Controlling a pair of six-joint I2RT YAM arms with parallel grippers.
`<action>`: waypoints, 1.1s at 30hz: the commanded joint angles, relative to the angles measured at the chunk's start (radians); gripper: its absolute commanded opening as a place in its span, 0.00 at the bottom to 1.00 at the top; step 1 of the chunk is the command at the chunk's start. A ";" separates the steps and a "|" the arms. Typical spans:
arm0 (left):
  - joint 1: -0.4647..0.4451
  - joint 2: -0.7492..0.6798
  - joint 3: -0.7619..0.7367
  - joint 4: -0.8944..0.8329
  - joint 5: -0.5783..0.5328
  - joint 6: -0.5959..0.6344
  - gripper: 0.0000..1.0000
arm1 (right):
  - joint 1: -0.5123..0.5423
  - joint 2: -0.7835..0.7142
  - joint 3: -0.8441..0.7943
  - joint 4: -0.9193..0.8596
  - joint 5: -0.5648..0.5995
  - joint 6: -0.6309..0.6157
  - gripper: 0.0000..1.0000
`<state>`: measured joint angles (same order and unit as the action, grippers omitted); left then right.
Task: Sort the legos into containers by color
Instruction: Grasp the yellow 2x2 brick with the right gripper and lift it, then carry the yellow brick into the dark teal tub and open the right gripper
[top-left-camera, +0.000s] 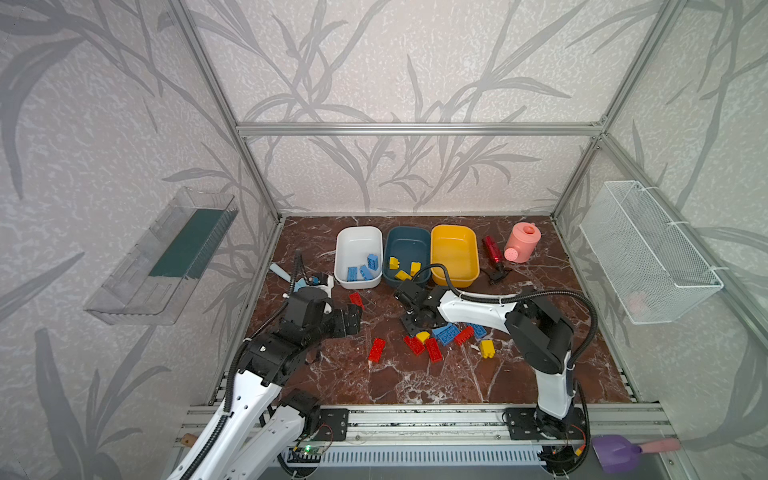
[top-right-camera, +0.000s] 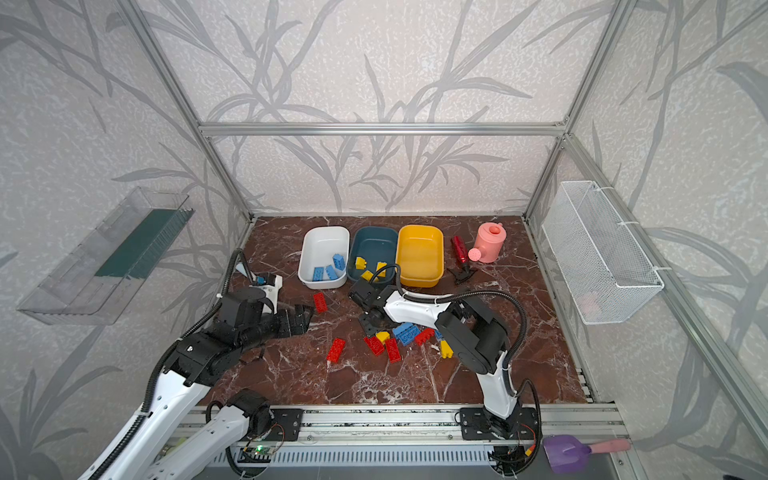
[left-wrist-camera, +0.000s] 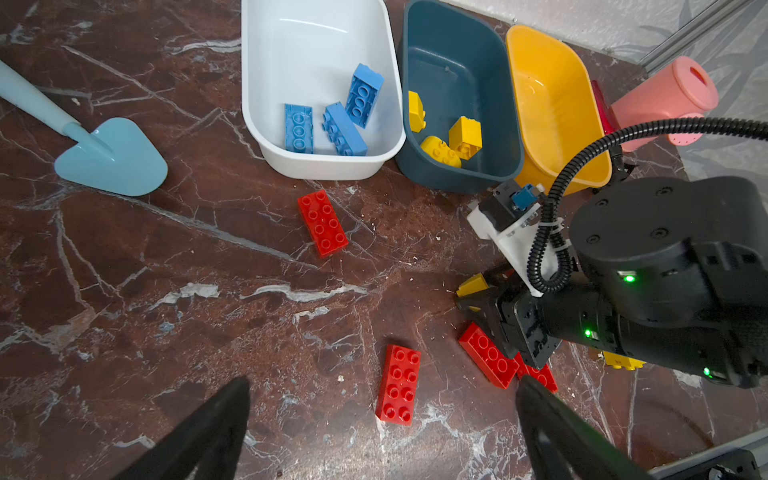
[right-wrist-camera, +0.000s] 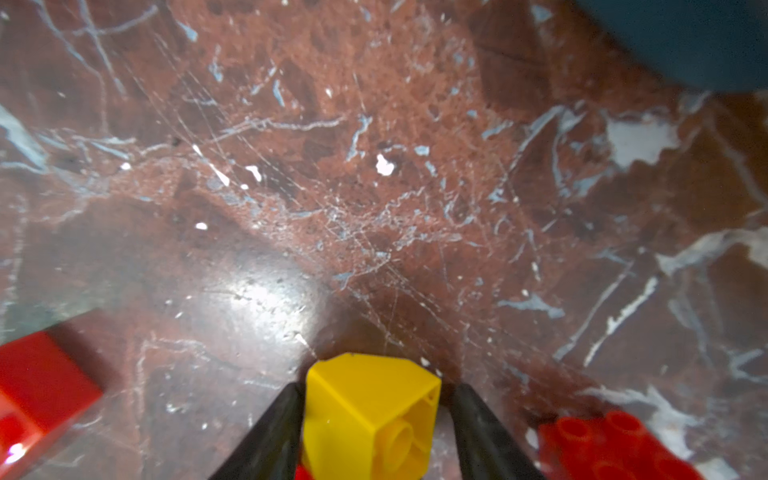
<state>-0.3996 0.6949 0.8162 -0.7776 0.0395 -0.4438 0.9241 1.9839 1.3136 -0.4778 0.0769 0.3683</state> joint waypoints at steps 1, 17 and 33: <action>-0.002 -0.007 0.006 -0.011 -0.026 0.012 0.99 | 0.005 0.021 -0.002 0.000 -0.009 0.011 0.53; 0.001 -0.024 0.002 -0.009 -0.036 0.007 0.99 | 0.005 -0.063 0.041 -0.051 0.017 -0.016 0.33; 0.001 -0.026 0.000 -0.002 -0.024 0.005 0.99 | -0.111 -0.094 0.298 -0.113 -0.109 -0.096 0.32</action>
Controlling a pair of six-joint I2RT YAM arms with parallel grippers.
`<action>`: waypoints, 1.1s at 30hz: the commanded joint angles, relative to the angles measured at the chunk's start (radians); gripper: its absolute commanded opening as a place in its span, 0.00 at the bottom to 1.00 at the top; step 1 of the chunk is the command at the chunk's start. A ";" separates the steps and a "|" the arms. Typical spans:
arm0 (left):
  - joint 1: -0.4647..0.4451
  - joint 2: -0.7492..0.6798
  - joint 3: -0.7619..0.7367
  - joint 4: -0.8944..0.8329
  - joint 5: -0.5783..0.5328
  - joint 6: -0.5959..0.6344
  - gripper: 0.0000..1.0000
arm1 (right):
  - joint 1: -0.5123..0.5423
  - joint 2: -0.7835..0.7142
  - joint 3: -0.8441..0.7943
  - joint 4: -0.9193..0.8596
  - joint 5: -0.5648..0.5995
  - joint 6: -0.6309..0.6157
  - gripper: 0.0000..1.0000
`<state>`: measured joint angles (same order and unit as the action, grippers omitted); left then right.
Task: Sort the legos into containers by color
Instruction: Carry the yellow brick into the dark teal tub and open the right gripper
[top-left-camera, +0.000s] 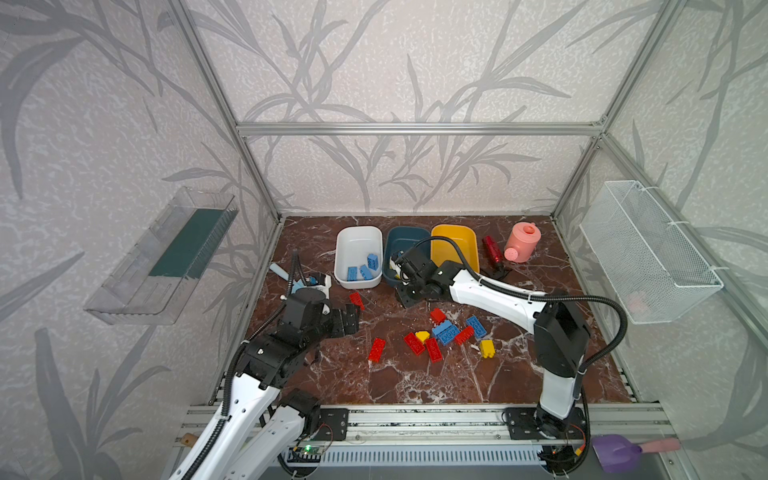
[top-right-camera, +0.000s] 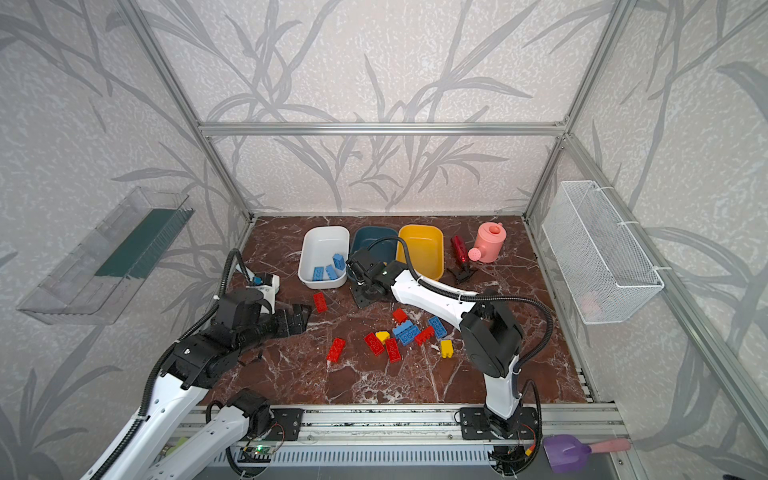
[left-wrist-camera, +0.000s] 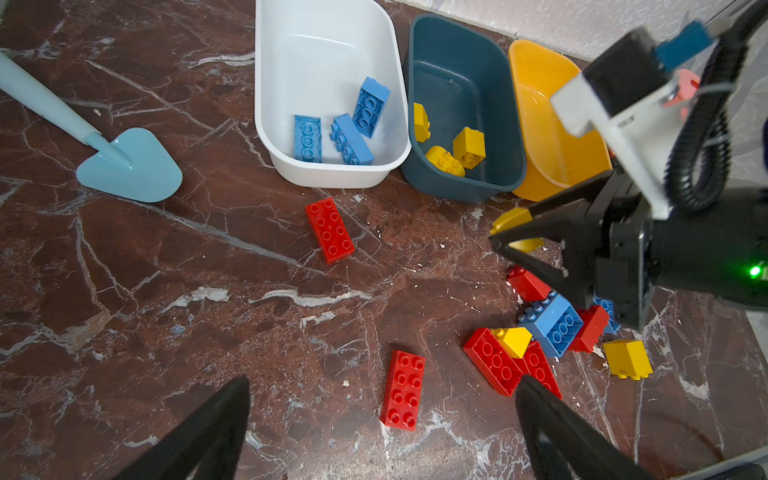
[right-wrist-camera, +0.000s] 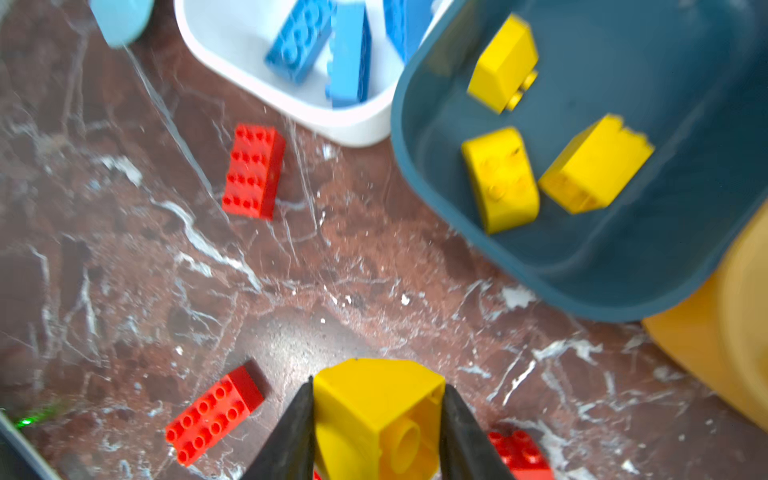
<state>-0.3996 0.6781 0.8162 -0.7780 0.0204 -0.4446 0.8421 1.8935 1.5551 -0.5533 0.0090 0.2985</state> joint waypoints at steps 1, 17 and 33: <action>0.002 -0.008 -0.002 -0.001 -0.005 0.006 0.99 | -0.040 0.007 0.080 -0.040 -0.052 -0.031 0.33; 0.007 0.022 -0.005 0.005 0.022 0.005 0.99 | -0.157 0.303 0.438 -0.071 -0.156 -0.067 0.32; 0.021 0.067 -0.005 0.009 0.045 0.004 0.99 | -0.222 0.455 0.590 -0.080 -0.196 -0.049 0.52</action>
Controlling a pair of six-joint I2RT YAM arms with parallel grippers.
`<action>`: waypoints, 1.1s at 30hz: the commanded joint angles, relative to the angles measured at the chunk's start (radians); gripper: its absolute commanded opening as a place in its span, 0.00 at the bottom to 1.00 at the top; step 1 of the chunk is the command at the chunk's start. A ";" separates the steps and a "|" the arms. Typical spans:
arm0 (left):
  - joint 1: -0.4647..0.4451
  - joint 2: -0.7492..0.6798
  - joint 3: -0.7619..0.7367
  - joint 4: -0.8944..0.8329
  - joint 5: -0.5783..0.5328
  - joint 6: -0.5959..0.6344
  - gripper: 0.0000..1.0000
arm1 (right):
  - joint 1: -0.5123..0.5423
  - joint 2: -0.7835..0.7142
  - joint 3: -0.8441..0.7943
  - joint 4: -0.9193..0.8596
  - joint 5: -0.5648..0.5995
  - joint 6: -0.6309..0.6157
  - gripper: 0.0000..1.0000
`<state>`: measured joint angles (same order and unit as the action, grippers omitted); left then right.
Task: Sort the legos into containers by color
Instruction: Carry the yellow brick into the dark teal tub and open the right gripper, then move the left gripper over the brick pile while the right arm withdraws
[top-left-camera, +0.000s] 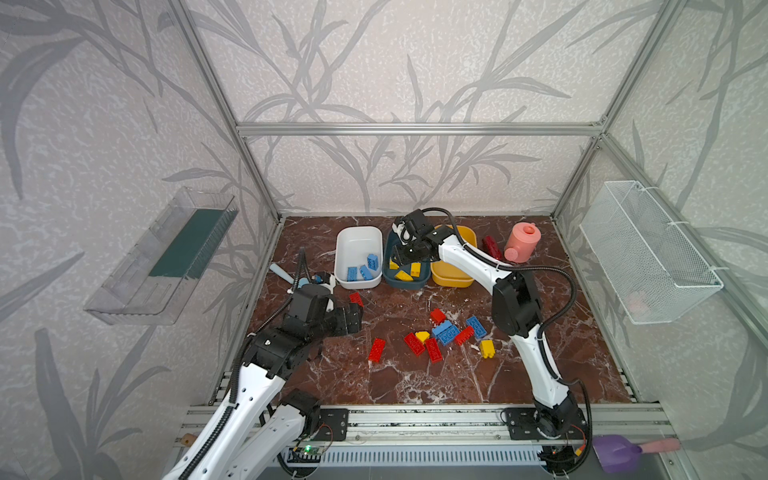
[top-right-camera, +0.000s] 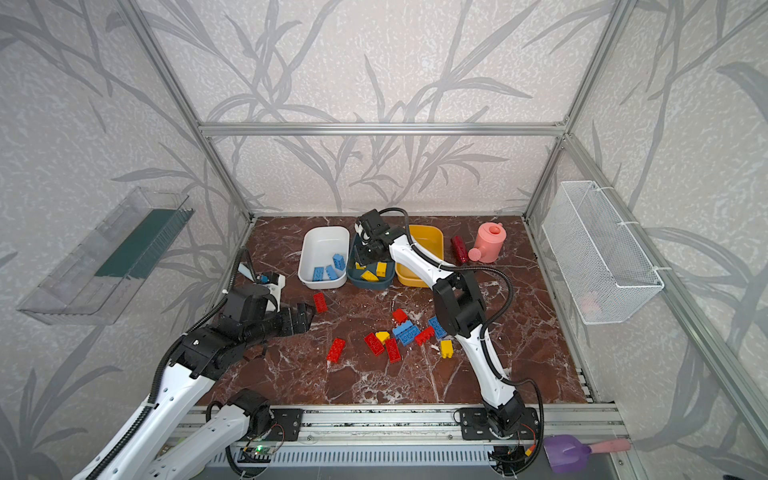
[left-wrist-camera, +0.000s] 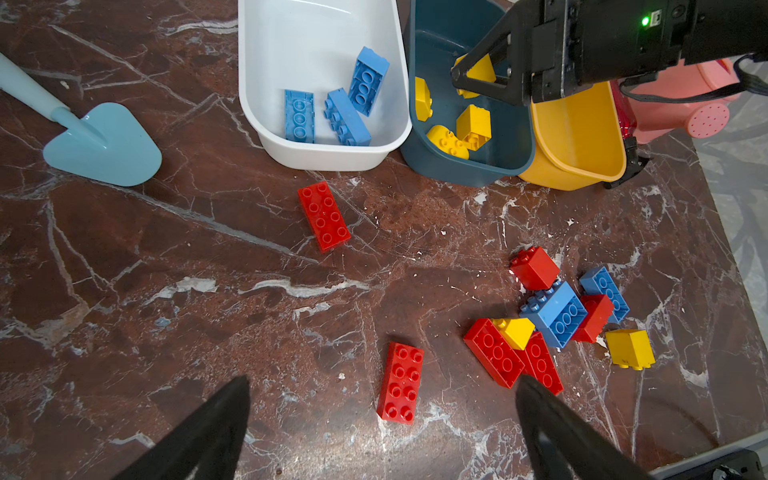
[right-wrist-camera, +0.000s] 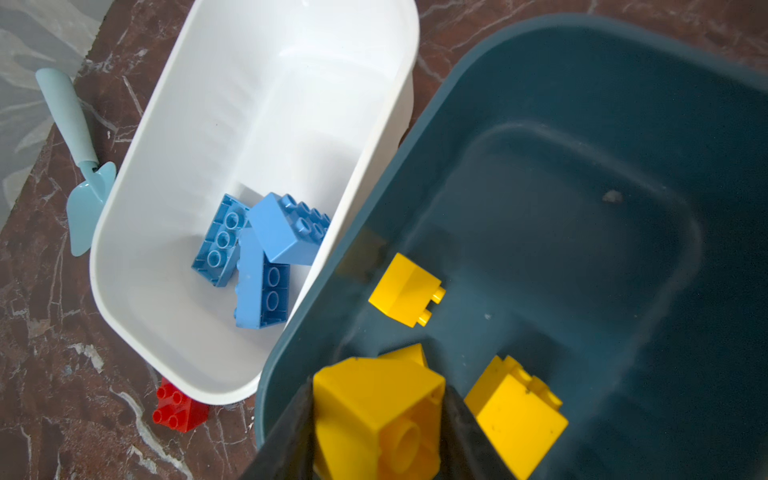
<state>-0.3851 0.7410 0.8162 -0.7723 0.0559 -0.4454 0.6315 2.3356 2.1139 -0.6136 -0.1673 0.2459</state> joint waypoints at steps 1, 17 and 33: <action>0.005 0.008 -0.005 0.005 0.010 0.004 0.99 | -0.014 0.010 0.029 -0.018 -0.019 0.003 0.56; -0.008 0.123 0.047 0.003 0.050 0.117 0.99 | -0.032 -0.291 -0.303 0.194 -0.049 -0.030 0.82; -0.284 0.316 0.172 0.066 -0.022 0.137 0.96 | -0.107 -1.020 -1.174 0.529 -0.050 0.160 0.84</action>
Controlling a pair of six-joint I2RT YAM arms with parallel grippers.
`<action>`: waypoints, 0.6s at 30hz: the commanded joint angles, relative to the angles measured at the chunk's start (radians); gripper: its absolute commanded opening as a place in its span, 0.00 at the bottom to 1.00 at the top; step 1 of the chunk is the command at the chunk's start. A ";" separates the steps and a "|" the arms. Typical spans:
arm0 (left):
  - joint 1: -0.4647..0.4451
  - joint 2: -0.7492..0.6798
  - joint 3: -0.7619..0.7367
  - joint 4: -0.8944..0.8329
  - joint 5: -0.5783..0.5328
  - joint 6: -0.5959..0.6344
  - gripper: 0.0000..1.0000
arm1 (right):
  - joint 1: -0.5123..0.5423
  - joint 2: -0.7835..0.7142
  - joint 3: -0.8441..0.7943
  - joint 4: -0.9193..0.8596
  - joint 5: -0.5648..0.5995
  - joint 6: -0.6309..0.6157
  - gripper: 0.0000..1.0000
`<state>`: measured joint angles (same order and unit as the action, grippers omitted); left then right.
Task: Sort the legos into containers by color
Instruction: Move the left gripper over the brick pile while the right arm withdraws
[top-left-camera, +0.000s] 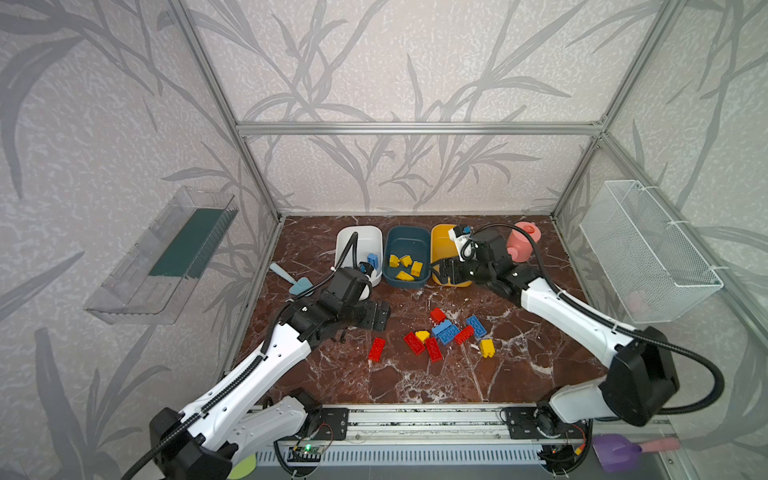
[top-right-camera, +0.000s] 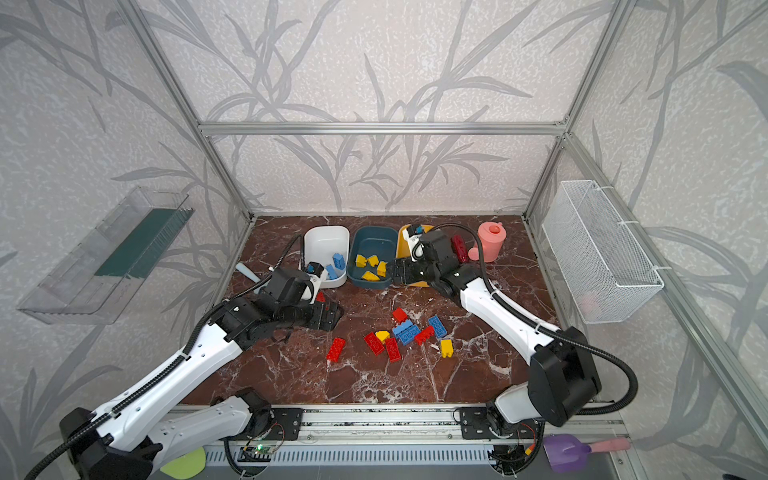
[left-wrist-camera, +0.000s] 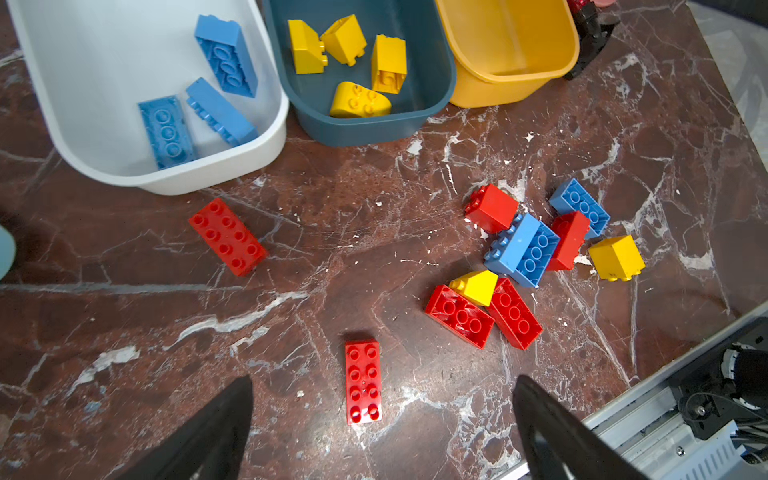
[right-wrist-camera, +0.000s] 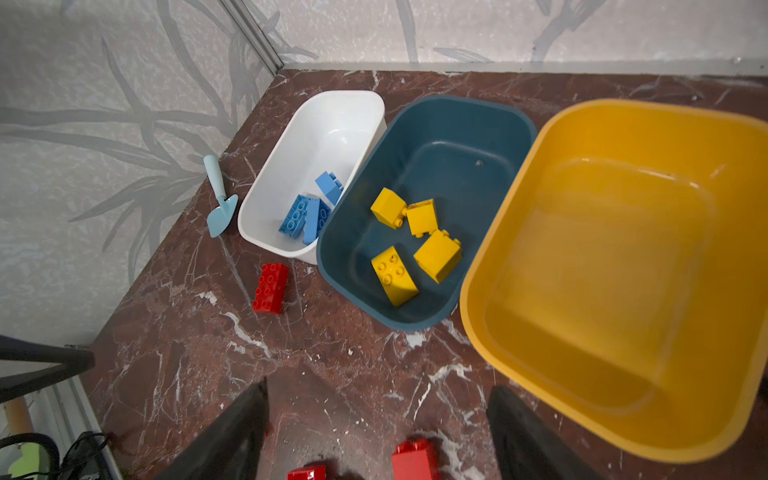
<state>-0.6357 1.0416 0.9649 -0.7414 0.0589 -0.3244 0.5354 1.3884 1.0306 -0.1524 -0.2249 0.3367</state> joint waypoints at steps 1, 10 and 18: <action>-0.053 0.028 0.022 0.046 -0.031 0.016 0.95 | -0.020 -0.111 -0.140 0.077 0.012 0.086 0.83; -0.178 0.219 0.066 0.121 -0.044 0.011 0.84 | -0.059 -0.429 -0.466 0.118 0.085 0.175 0.84; -0.228 0.404 0.117 0.171 -0.025 0.028 0.74 | -0.064 -0.604 -0.627 0.110 0.146 0.206 0.84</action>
<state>-0.8539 1.4036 1.0451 -0.5941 0.0273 -0.3138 0.4774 0.8242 0.4263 -0.0566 -0.1215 0.5247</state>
